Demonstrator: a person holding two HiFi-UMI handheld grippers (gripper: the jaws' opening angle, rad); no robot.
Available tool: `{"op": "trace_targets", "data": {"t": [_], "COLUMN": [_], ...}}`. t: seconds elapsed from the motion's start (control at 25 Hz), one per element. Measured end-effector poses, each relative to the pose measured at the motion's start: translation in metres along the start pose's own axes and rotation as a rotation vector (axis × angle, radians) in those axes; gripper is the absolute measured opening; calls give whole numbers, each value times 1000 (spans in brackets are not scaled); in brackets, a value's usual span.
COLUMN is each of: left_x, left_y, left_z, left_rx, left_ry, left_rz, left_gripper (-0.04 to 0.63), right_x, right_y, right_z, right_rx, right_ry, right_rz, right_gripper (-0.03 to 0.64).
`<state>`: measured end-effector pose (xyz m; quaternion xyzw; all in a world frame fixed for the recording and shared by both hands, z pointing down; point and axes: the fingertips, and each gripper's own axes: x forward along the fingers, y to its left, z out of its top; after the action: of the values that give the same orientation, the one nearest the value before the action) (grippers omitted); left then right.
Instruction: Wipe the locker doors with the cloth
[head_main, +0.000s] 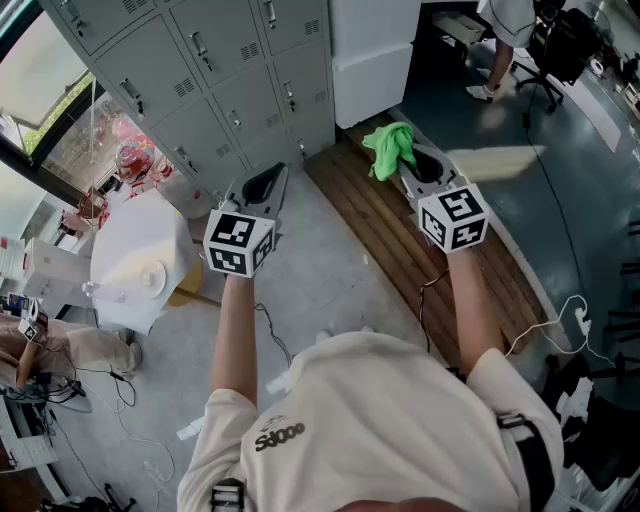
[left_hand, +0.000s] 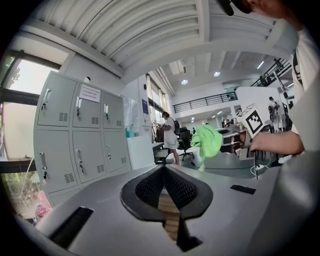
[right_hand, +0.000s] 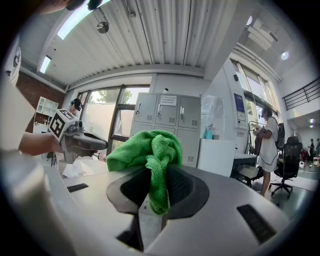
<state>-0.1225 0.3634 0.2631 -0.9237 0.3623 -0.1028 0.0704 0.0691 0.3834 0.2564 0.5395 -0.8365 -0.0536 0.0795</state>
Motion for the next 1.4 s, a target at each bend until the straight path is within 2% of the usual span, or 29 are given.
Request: {"op": "trace_targets", "data": {"t": [0.24, 0.56, 0.8, 1.04, 1.24, 1.4], "left_x": [17, 47, 82, 142, 224, 279], "left_y": [-6, -19, -8, 54, 133, 192], "left_z": [-5, -10, -18, -39, -50, -47], "left_rx": [-1, -16, -19, -28, -56, -43], "left_ry": [19, 33, 43, 46, 40, 36], "left_rz": [5, 38, 41, 40, 10, -16], "left_gripper": [18, 18, 18, 18, 18, 18], "right_x": [1, -1, 25, 98, 182, 245], "right_y": [-19, -54, -83, -116, -163, -196], "right_z": [-3, -28, -40, -50, -57, -48], "right_rx": [-5, -8, 6, 11, -3, -6], "right_ry": [-17, -2, -12, -21, 21, 42], "right_rz": [5, 27, 39, 18, -33, -43], "right_gripper": [69, 69, 69, 69, 69, 69]}}
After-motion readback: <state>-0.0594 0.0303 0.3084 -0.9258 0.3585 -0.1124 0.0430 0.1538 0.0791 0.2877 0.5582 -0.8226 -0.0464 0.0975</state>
